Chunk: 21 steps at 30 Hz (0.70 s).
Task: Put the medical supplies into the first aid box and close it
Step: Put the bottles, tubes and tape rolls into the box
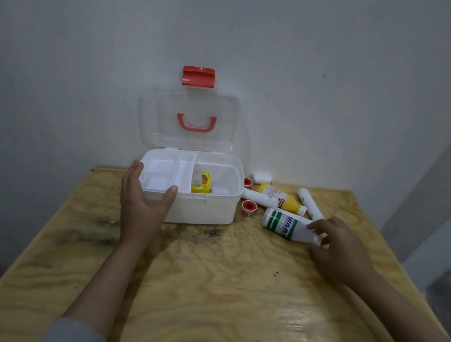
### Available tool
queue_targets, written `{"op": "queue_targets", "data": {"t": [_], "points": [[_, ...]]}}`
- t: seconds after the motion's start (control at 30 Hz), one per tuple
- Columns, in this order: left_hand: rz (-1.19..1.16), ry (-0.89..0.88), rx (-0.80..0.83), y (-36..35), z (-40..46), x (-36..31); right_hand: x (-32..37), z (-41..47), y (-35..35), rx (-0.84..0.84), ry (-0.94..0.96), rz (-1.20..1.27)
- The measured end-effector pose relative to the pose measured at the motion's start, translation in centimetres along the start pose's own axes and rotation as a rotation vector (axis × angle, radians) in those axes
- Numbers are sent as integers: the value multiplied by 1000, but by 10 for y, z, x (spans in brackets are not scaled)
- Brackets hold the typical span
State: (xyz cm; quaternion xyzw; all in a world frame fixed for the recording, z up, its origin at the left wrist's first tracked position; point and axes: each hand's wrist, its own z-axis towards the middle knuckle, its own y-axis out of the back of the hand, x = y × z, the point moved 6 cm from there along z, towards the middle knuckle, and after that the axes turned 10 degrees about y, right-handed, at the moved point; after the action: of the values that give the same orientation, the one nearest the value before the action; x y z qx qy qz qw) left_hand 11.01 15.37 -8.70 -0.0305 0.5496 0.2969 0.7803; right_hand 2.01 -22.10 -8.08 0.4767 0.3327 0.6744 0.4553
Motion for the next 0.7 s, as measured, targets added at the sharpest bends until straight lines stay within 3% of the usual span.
{"op": "queue_targets", "data": {"t": [0.27, 0.4, 0.57, 0.7], "points": [[5, 5, 2, -1, 1, 1, 12, -10, 17, -330, 192, 263], [3, 0, -4, 0, 0, 0, 32, 0, 50, -482, 190, 369], [1, -1, -2, 0, 0, 1, 77, 31, 80, -502, 256, 473], [-10, -3, 0, 0, -1, -1, 118, 63, 71, -415, 364, 436]]}}
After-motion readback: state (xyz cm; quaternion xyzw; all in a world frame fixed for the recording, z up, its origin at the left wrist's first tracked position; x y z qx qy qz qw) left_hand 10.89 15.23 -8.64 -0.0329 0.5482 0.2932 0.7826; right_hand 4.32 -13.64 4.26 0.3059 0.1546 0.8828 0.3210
